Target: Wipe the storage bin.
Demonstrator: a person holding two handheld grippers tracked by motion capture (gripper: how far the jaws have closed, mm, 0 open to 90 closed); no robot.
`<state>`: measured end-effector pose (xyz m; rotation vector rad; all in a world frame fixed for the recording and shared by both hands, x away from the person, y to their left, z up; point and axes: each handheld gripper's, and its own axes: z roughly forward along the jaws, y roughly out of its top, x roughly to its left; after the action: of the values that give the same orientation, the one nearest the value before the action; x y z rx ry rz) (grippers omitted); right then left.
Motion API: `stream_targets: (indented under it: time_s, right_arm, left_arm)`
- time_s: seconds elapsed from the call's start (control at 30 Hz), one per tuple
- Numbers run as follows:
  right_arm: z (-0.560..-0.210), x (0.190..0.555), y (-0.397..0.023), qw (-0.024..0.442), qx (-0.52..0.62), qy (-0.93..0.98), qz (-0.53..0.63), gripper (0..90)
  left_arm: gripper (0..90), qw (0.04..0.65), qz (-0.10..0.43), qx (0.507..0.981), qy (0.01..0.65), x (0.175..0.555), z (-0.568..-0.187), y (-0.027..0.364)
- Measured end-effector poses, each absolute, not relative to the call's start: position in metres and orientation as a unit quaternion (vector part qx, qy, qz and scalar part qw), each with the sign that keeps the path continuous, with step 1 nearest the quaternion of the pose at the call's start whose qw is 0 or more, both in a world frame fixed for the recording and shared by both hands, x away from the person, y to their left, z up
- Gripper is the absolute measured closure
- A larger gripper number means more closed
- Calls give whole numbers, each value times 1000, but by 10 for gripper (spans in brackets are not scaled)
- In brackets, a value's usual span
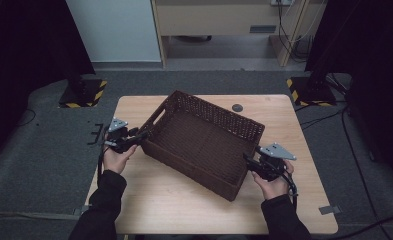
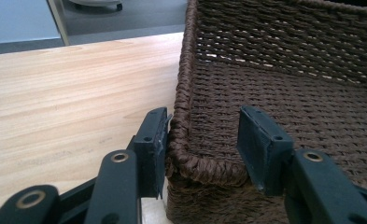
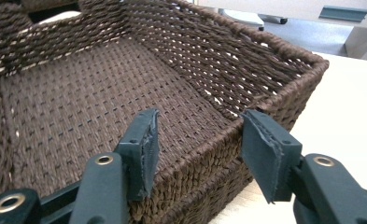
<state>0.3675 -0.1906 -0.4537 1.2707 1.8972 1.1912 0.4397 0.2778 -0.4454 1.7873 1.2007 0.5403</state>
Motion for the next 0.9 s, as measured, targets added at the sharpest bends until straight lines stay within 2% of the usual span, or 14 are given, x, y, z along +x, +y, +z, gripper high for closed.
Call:
stream_targets:
  time_s: [0.23, 0.37, 0.47, 0.7, 0.9]
  right_arm:
    - [-457, 384, -192, 309, 472, 707, 427, 524]
    - [-457, 393, -196, 306, 479, 702, 428, 530]
    - [-454, 386, -199, 301, 476, 700, 439, 520]
    - [-450, 357, -200, 278, 460, 709, 456, 521]
    - [-454, 355, -197, 275, 457, 717, 449, 600]
  left_arm:
    - [525, 446, 209, 727, 479, 440, -446, 280]
    - [609, 441, 195, 736, 476, 436, -451, 277]
    - [664, 444, 194, 732, 479, 430, -447, 279]
    - [671, 453, 191, 725, 482, 411, -445, 283]
    - [650, 449, 197, 732, 473, 400, -443, 283]
